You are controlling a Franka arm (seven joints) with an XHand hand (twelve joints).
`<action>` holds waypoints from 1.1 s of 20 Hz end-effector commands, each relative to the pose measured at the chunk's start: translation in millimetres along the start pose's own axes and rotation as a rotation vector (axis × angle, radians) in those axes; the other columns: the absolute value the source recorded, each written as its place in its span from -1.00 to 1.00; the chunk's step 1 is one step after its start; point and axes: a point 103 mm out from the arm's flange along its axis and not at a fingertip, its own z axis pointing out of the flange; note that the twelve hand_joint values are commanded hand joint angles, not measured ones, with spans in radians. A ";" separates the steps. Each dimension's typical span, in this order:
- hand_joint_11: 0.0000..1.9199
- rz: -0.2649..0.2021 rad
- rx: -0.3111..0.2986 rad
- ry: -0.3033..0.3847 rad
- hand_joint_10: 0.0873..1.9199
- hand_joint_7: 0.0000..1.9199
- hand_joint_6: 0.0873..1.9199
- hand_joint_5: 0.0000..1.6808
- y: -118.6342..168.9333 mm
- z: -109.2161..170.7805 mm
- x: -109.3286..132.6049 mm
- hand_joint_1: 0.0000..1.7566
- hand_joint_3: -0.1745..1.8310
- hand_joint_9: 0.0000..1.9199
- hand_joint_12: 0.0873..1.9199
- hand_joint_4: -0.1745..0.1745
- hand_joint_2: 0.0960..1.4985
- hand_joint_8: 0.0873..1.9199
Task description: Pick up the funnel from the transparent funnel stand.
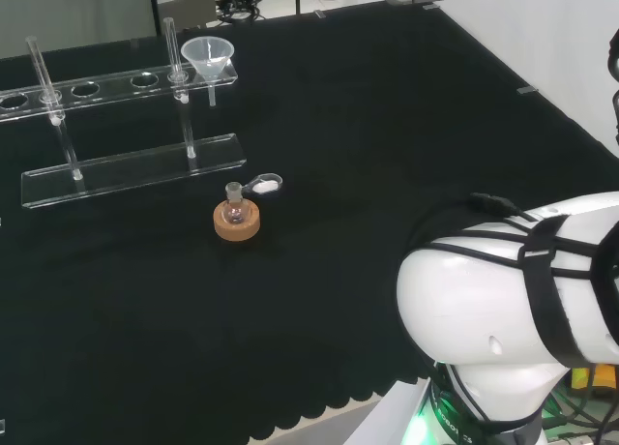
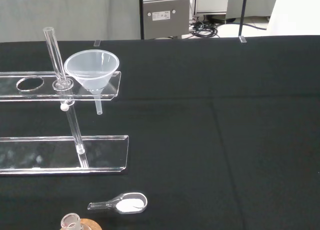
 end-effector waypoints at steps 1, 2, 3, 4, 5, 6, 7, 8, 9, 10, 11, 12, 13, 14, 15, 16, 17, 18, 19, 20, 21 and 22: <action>-0.97 -0.004 -0.008 -0.004 -0.37 -1.00 -1.00 -0.83 -0.1 -0.5 0.5 -0.89 -0.81 -0.84 0.37 0.01 0.71 -0.57; -0.99 -0.003 -0.006 -0.003 -0.40 -1.00 -1.00 -0.82 0.1 -0.5 0.4 -0.95 -0.79 -0.84 0.36 0.05 0.76 -0.59; -0.99 0.000 -0.004 -0.004 -0.41 -1.00 -1.00 -0.81 0.5 -0.2 -0.2 -0.98 -0.78 -0.84 0.35 0.07 0.79 -0.60; -1.00 0.003 -0.002 -0.008 -0.41 -1.00 -1.00 -0.81 0.9 0.0 0.0 -0.99 -0.77 -0.84 0.35 0.08 0.80 -0.61; -1.00 0.005 0.000 -0.009 -0.42 -1.00 -1.00 -0.80 1.6 0.1 0.0 -1.00 -0.77 -0.84 0.34 0.09 0.80 -0.61; -1.00 0.007 0.000 -0.010 -0.42 -1.00 -1.00 -0.80 2.3 0.3 -0.4 -1.00 -0.77 -0.84 0.34 0.09 0.81 -0.61; -1.00 0.008 0.002 -0.013 -0.42 -1.00 -1.00 -0.80 2.8 1.0 0.1 -1.00 -0.77 -0.84 0.34 0.09 0.81 -0.61; -1.00 0.011 0.004 -0.013 -0.42 -1.00 -1.00 -0.80 4.0 2.1 -3.1 -1.00 -0.77 -0.84 0.34 0.09 0.81 -0.61; -1.00 0.015 0.004 -0.016 -0.42 -1.00 -1.00 -0.80 4.9 3.0 -4.9 -1.00 -0.77 -0.84 0.34 0.09 0.81 -0.61; -1.00 0.016 0.005 -0.014 -0.42 -1.00 -1.00 -0.80 5.6 4.3 -6.7 -1.00 -0.77 -0.84 0.34 0.09 0.81 -0.61; -1.00 0.020 0.006 -0.019 -0.42 -1.00 -1.00 -0.80 7.2 6.2 -9.4 -1.00 -0.77 -0.84 0.34 0.09 0.81 -0.61; -1.00 0.026 0.010 -0.024 -0.42 -1.00 -1.00 -0.80 9.7 8.5 -11.5 -1.00 -0.77 -0.84 0.34 0.09 0.81 -0.61; -1.00 0.034 0.016 -0.030 -0.43 -1.00 -1.00 -0.80 13.2 11.0 -13.7 -1.00 -0.77 -0.84 0.34 0.09 0.80 -0.61; -1.00 0.039 0.020 -0.033 -0.43 -1.00 -1.00 -0.80 17.5 13.6 -16.0 -1.00 -0.77 -0.84 0.34 0.08 0.80 -0.61; -1.00 0.042 0.023 -0.039 -0.43 -1.00 -1.00 -0.80 22.5 16.8 -18.4 -1.00 -0.77 -0.84 0.34 0.08 0.80 -0.61; -1.00 0.050 0.030 -0.044 -0.43 -1.00 -1.00 -0.79 29.1 20.4 -21.3 -1.00 -0.77 -0.84 0.34 0.08 0.80 -0.61; -1.00 0.055 0.042 -0.042 -0.43 -1.00 -1.00 -0.79 37.0 24.3 -25.1 -1.00 -0.77 -0.84 0.34 0.08 0.80 -0.61; -1.00 0.058 0.047 -0.042 -0.43 -1.00 -1.00 -0.79 44.3 27.7 -28.3 -1.00 -0.77 -0.84 0.34 0.08 0.80 -0.61; -1.00 0.056 0.047 -0.040 -0.43 -1.00 -1.00 -0.79 54.0 31.5 -32.1 -1.00 -0.77 -0.84 0.34 0.08 0.80 -0.61; -1.00 0.054 0.048 -0.038 -0.43 -1.00 -1.00 -0.79 63.8 35.2 -35.5 -1.00 -0.77 -0.84 0.34 0.08 0.80 -0.61; -1.00 0.049 0.051 -0.030 -0.43 -1.00 -1.00 -0.79 75.2 39.3 -38.9 -1.00 -0.77 -0.84 0.34 0.08 0.80 -0.61; -1.00 0.043 0.055 -0.027 -0.43 -1.00 -1.00 -0.79 86.7 43.2 -41.9 -1.00 -0.77 -0.84 0.34 0.08 0.80 -0.61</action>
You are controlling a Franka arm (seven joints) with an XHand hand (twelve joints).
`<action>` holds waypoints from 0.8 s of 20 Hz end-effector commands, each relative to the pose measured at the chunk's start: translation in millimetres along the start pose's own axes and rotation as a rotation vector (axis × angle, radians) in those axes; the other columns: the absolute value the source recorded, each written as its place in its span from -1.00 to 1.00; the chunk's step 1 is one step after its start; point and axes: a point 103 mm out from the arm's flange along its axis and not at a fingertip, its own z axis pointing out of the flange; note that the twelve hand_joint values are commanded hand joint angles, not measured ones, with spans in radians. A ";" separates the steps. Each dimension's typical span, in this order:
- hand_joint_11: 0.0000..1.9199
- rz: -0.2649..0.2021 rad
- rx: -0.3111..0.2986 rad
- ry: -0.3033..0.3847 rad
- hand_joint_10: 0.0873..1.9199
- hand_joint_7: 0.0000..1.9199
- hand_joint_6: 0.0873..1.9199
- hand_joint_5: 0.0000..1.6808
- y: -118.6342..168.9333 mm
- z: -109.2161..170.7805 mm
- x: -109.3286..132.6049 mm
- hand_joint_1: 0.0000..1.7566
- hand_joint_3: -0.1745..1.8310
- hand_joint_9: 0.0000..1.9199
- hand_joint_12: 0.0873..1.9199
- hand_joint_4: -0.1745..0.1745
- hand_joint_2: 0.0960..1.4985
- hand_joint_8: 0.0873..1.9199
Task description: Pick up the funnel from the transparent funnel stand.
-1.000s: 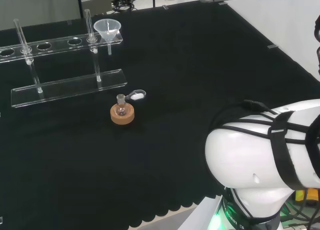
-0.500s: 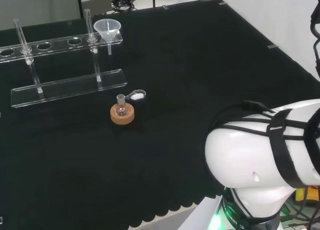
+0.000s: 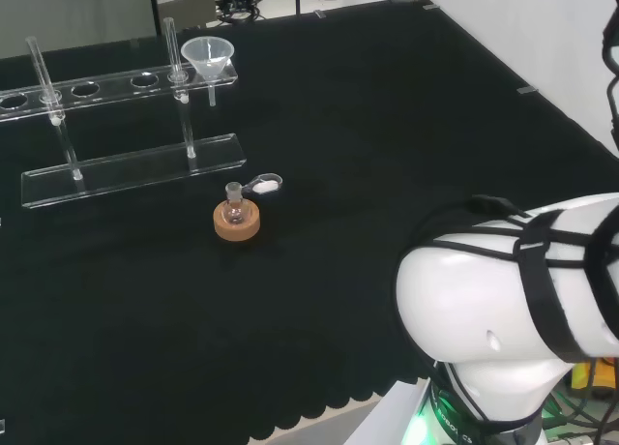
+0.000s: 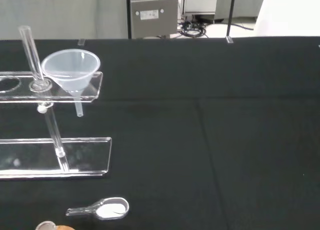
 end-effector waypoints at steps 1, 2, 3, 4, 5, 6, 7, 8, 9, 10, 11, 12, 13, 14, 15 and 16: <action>-1.00 0.008 0.048 0.000 -0.43 -1.00 -1.00 -0.79 76.2 36.6 -27.0 -1.00 -0.77 -0.84 0.34 0.07 0.79 -0.61; -1.00 0.004 0.050 0.000 -0.43 -1.00 -1.00 -0.79 87.0 40.2 -28.6 -1.00 -0.77 -0.84 0.34 0.07 0.79 -0.61; -1.00 0.004 0.057 -0.001 -0.43 -1.00 -1.00 -0.79 96.6 43.2 -29.9 -1.00 -0.77 -0.83 0.34 0.07 0.79 -0.61; -1.00 0.003 0.064 -0.002 -0.43 -1.00 -1.00 -0.79 107.3 46.5 -30.4 -1.00 -0.77 -0.83 0.34 0.07 0.79 -0.61; -1.00 0.000 0.072 -0.005 -0.43 -1.00 -1.00 -0.79 117.7 49.9 -29.9 -1.00 -0.77 -0.83 0.34 0.07 0.79 -0.61; -1.00 -0.006 0.077 -0.008 -0.43 -1.00 -1.00 -0.79 126.1 53.3 -28.7 -1.00 -0.77 -0.83 0.34 0.07 0.79 -0.61; -1.00 -0.013 0.078 -0.012 -0.43 -1.00 -1.00 -0.79 132.9 56.9 -27.1 -1.00 -0.77 -0.83 0.34 0.07 0.79 -0.61; -1.00 -0.022 0.081 -0.015 -0.43 -0.99 -1.00 -0.79 138.9 60.3 -24.0 -1.00 -0.77 -0.83 0.34 0.07 0.79 -0.61; -1.00 -0.030 0.089 -0.021 -0.43 -0.99 -1.00 -0.79 145.0 63.5 -20.7 -1.00 -0.77 -0.83 0.34 0.07 0.79 -0.61; -1.00 -0.045 0.101 -0.031 -0.43 -0.98 -1.00 -0.79 152.5 67.2 -16.0 -1.00 -0.77 -0.83 0.34 0.06 0.78 -0.60; -1.00 -0.059 0.105 -0.042 -0.43 -0.97 -1.00 -0.79 159.5 70.6 -10.7 -1.00 -0.78 -0.82 0.34 0.06 0.77 -0.60; -1.00 -0.075 0.109 -0.048 -0.43 -0.95 -1.00 -0.79 166.0 73.9 -4.7 -0.98 -0.78 -0.81 0.35 0.05 0.75 -0.59; -1.00 -0.090 0.114 -0.053 -0.42 -0.94 -1.00 -0.79 172.0 77.3 1.1 -0.94 -0.79 -0.79 0.36 0.04 0.72 -0.58; -1.00 -0.107 0.118 -0.055 -0.42 -0.93 -1.00 -0.79 177.5 80.5 7.9 -0.90 -0.80 -0.78 0.37 0.03 0.69 -0.58; -1.00 -0.133 0.123 -0.056 -0.41 -0.91 -1.00 -0.79 182.3 83.8 14.7 -0.86 -0.81 -0.76 0.38 0.02 0.66 -0.57; -1.00 -0.149 0.128 -0.060 -0.41 -0.90 -1.00 -0.79 186.1 86.5 20.7 -0.82 -0.82 -0.75 0.39 0.01 0.64 -0.56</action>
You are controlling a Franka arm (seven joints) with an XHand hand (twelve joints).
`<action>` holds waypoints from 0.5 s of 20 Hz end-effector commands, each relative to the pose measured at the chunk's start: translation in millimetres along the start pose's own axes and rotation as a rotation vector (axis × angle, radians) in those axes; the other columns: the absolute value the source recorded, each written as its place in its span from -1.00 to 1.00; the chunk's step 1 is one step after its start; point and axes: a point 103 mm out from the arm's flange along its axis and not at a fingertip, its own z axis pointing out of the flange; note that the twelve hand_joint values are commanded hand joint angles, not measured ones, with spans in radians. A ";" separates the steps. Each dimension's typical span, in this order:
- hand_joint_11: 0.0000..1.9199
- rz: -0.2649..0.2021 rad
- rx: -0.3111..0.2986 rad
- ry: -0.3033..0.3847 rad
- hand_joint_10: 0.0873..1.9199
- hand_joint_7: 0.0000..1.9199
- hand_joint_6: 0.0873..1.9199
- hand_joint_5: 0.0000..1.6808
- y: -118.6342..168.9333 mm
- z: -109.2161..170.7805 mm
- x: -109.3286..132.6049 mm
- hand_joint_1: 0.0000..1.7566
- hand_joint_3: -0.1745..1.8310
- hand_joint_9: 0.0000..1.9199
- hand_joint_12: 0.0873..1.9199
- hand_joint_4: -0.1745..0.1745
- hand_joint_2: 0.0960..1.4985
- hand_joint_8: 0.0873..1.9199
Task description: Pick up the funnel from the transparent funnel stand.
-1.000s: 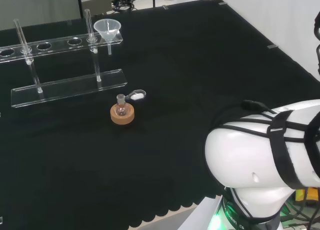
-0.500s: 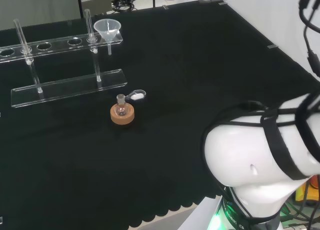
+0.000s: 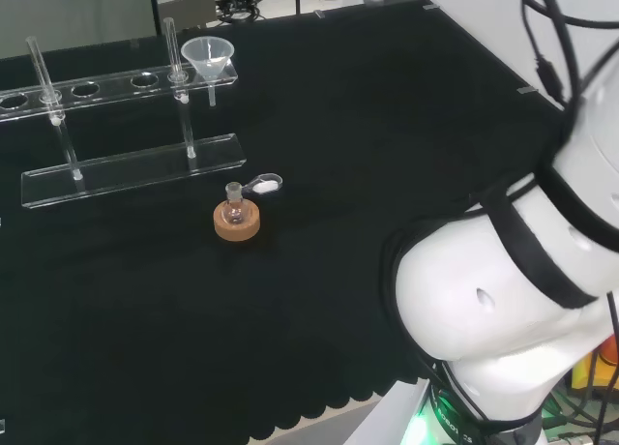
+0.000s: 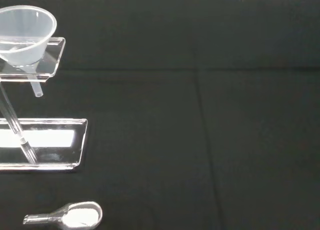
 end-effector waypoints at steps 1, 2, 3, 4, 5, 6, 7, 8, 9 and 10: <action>-1.00 -0.130 0.007 -0.045 -0.40 -0.88 -1.00 -0.78 65.0 13.0 37.2 -0.79 -0.83 -0.74 0.40 0.01 0.61 -0.54; -1.00 -0.141 0.019 -0.050 -0.40 -0.86 -1.00 -0.78 70.4 15.4 43.5 -0.76 -0.83 -0.72 0.41 0.00 0.59 -0.53; -1.00 -0.149 0.032 -0.057 -0.39 -0.84 -1.00 -0.77 76.1 18.1 50.4 -0.74 -0.84 -0.71 0.42 -0.01 0.58 -0.51; -1.00 -0.161 0.043 -0.060 -0.39 -0.83 -1.00 -0.77 81.9 21.3 57.6 -0.73 -0.84 -0.71 0.43 -0.02 0.57 -0.49; -1.00 -0.168 0.054 -0.062 -0.39 -0.83 -1.00 -0.76 86.8 24.2 64.0 -0.72 -0.85 -0.70 0.44 -0.02 0.56 -0.48; -1.00 -0.177 0.062 -0.063 -0.39 -0.83 -1.00 -0.76 90.0 26.8 69.0 -0.71 -0.85 -0.70 0.44 -0.03 0.56 -0.47; -1.00 -0.186 0.070 -0.066 -0.38 -0.83 -1.00 -0.76 93.0 29.5 74.2 -0.70 -0.85 -0.70 0.44 -0.03 0.55 -0.46; -1.00 -0.195 0.079 -0.068 -0.38 -0.82 -1.00 -0.76 95.5 31.5 78.7 -0.68 -0.85 -0.70 0.44 -0.04 0.54 -0.45; -1.00 -0.205 0.089 -0.069 -0.38 -0.82 -1.00 -0.75 97.9 32.9 82.9 -0.65 -0.86 -0.69 0.45 -0.05 0.51 -0.45; -1.00 -0.212 0.098 -0.072 -0.38 -0.81 -1.00 -0.75 100.1 33.6 86.5 -0.60 -0.87 -0.69 0.45 -0.06 0.48 -0.44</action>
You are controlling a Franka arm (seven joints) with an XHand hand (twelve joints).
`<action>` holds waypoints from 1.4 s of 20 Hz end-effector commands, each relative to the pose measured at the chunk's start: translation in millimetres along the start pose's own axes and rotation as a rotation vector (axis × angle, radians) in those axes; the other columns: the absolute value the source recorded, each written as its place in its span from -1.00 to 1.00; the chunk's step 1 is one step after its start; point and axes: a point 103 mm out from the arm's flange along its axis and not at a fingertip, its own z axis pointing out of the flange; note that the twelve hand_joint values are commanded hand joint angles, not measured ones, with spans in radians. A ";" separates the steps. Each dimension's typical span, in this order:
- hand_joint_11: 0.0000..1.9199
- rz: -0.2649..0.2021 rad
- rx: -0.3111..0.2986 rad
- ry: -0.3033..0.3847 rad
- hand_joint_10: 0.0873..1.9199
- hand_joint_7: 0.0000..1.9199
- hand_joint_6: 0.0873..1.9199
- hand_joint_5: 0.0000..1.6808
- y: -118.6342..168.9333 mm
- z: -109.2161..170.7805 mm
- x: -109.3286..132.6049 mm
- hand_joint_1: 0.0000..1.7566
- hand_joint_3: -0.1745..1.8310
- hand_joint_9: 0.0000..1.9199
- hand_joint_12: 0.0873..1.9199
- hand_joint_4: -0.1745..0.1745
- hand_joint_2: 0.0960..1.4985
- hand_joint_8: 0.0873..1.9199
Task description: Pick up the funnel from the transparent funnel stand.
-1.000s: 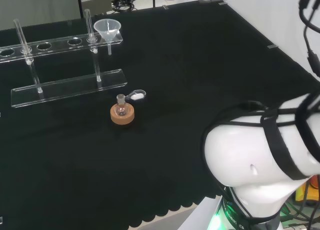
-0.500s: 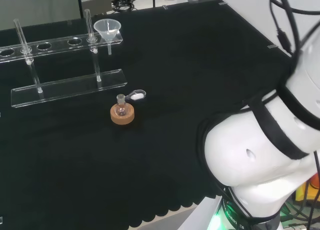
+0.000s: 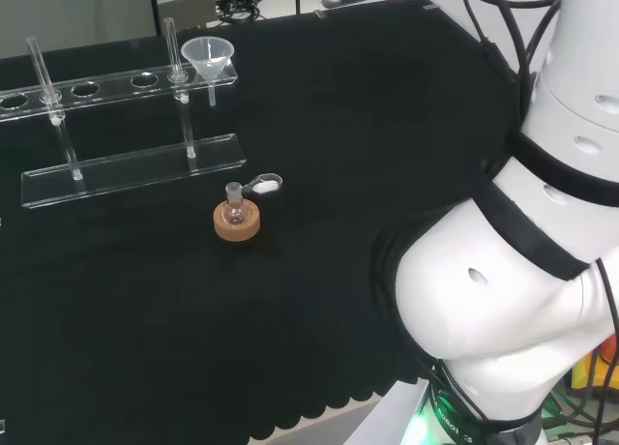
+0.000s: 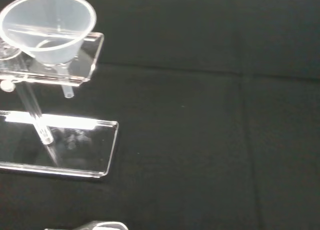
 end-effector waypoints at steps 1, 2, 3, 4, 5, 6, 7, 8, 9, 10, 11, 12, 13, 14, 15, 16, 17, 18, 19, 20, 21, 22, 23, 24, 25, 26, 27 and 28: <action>-0.99 -0.111 0.083 -0.047 -0.38 -0.81 -1.00 -0.74 50.4 17.5 43.6 -0.56 -0.88 -0.68 0.45 -0.07 0.45 -0.43; -0.98 -0.120 0.098 -0.046 -0.37 -0.81 -1.00 -0.74 53.8 18.2 47.2 -0.52 -0.90 -0.67 0.46 -0.08 0.42 -0.43; -0.98 -0.131 0.114 -0.047 -0.37 -0.81 -1.00 -0.74 57.4 19.1 50.8 -0.49 -0.91 -0.67 0.46 -0.09 0.40 -0.42; -0.97 -0.142 0.131 -0.051 -0.37 -0.81 -1.00 -0.74 60.8 20.1 53.5 -0.46 -0.91 -0.67 0.46 -0.09 0.38 -0.42; -0.96 -0.151 0.148 -0.054 -0.37 -0.81 -1.00 -0.74 63.9 21.6 55.4 -0.44 -0.92 -0.66 0.46 -0.09 0.35 -0.42; -0.96 -0.158 0.164 -0.055 -0.37 -0.82 -1.00 -0.75 67.0 23.1 57.2 -0.43 -0.93 -0.66 0.46 -0.10 0.34 -0.42; -0.95 -0.162 0.181 -0.062 -0.37 -0.83 -1.00 -0.76 70.0 24.8 59.1 -0.42 -0.94 -0.66 0.46 -0.10 0.31 -0.42; -0.95 -0.165 0.198 -0.070 -0.36 -0.85 -1.00 -0.77 72.7 26.5 60.8 -0.42 -0.95 -0.67 0.46 -0.11 0.29 -0.41; -0.93 -0.169 0.209 -0.076 -0.35 -0.87 -1.00 -0.78 75.3 28.6 62.8 -0.41 -0.96 -0.67 0.47 -0.13 0.27 -0.40; -0.91 -0.174 0.213 -0.081 -0.34 -0.88 -1.00 -0.80 77.4 30.4 65.0 -0.40 -0.97 -0.67 0.47 -0.14 0.25 -0.39; -0.89 -0.178 0.219 -0.085 -0.34 -0.89 -1.00 -0.81 79.2 31.9 67.2 -0.39 -0.98 -0.67 0.47 -0.15 0.24 -0.38; -0.87 -0.181 0.227 -0.092 -0.33 -0.90 -1.00 -0.82 80.9 33.4 69.9 -0.38 -0.99 -0.67 0.47 -0.16 0.23 -0.38; -0.86 -0.185 0.235 -0.098 -0.33 -0.91 -1.00 -0.82 82.3 34.4 71.9 -0.37 -1.00 -0.67 0.47 -0.17 0.22 -0.37; -0.85 -0.188 0.242 -0.102 -0.33 -0.91 -1.00 -0.83 83.3 35.5 73.7 -0.36 -1.00 -0.67 0.47 -0.17 0.22 -0.37; -0.84 -0.189 0.254 -0.106 -0.32 -0.92 -1.00 -0.83 84.6 36.4 75.1 -0.35 -1.00 -0.67 0.47 -0.18 0.21 -0.37; -0.83 -0.187 0.266 -0.110 -0.32 -0.93 -1.00 -0.84 86.3 37.4 76.8 -0.34 -1.00 -0.67 0.47 -0.19 0.21 -0.37; -0.82 -0.185 0.277 -0.110 -0.31 -0.94 -1.00 -0.86 88.2 38.7 78.3 -0.33 -1.00 -0.68 0.46 -0.22 0.20 -0.36; -0.81 -0.185 0.287 -0.109 -0.31 -0.96 -1.00 -0.88 89.9 40.2 79.4 -0.33 -1.00 -0.69 0.46 -0.26 0.19 -0.35; -0.80 -0.187 0.301 -0.105 -0.30 -0.98 -1.00 -0.90 91.4 42.6 80.2 -0.33 -1.00 -0.69 0.46 -0.31 0.19 -0.35; -0.80 -0.187 0.308 -0.107 -0.29 -0.98 -1.00 -0.91 92.4 44.9 81.0 -0.33 -1.00 -0.68 0.46 -0.35 0.18 -0.35; -0.79 -0.190 0.315 -0.113 -0.28 -0.98 -1.00 -0.92 93.3 46.7 82.1 -0.33 -1.00 -0.65 0.46 -0.38 0.18 -0.35; -0.79 -0.191 0.321 -0.123 -0.27 -0.98 -1.00 -0.94 94.4 48.6 83.8 -0.33 -1.00 -0.64 0.46 -0.41 0.17 -0.34; -0.78 -0.193 0.323 -0.133 -0.27 -0.99 -1.00 -0.95 95.5 50.3 85.1 -0.34 -1.00 -0.64 0.46 -0.43 0.16 -0.34; -0.78 -0.196 0.322 -0.135 -0.25 -1.00 -1.00 -0.97 96.5 51.9 86.1 -0.34 -1.00 -0.67 0.46 -0.43 0.16 -0.36; -0.78 -0.199 0.323 -0.139 -0.24 -1.00 -1.00 -0.98 97.5 53.9 87.1 -0.35 -1.00 -0.72 0.46 -0.43 0.15 -0.42; -0.79 -0.201 0.323 -0.141 -0.23 -1.00 -1.00 -0.99 98.5 55.5 87.9 -0.35 -1.00 -0.75 0.46 -0.43 0.15 -0.48; -0.79 -0.204 0.322 -0.141 -0.22 -1.00 -1.00 -0.99 99.4 56.7 88.7 -0.35 -1.00 -0.79 0.46 -0.43 0.15 -0.54; -0.79 -0.207 0.320 -0.140 -0.21 -1.00 -1.00 -1.00 100.3 57.6 89.1 -0.35 -1.00 -0.82 0.46 -0.43 0.14 -0.59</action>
